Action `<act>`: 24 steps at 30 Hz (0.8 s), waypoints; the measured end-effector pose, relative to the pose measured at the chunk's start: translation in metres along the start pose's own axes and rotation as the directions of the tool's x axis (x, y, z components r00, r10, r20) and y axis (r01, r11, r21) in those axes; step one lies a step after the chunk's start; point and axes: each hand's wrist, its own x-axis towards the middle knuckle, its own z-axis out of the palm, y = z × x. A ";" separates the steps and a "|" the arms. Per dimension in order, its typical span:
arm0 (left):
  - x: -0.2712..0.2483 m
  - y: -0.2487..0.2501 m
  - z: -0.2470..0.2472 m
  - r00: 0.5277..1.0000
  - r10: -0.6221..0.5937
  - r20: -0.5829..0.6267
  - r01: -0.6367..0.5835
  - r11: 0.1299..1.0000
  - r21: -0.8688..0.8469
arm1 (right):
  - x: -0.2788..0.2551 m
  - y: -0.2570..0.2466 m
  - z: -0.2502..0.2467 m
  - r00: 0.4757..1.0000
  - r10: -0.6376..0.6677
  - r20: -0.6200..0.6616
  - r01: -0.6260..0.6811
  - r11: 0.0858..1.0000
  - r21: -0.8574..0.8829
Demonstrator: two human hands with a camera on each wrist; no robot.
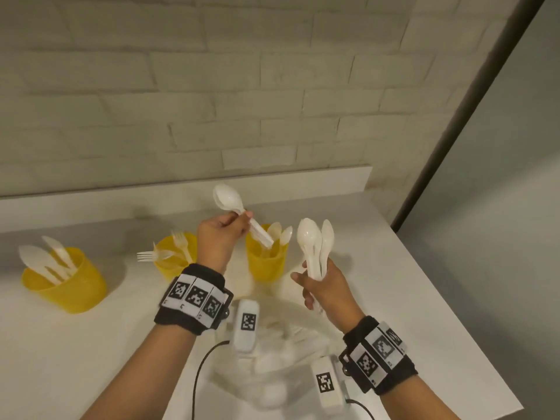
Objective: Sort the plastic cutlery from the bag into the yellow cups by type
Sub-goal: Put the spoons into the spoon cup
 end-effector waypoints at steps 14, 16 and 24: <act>-0.003 -0.027 0.008 0.999 -0.010 0.038 -0.017 0.765 0.644 | 0.020 -0.007 -0.003 0.995 -0.083 0.046 0.076 0.988 0.132; -0.018 -0.018 0.006 0.999 0.025 0.045 -0.047 0.816 0.576 | 0.021 -0.007 -0.001 0.996 -0.084 0.041 0.078 0.989 0.127; -0.063 -0.016 0.022 0.956 -0.124 0.267 -0.004 0.901 0.434 | 0.011 -0.005 0.028 0.987 -0.017 0.162 0.011 0.999 0.037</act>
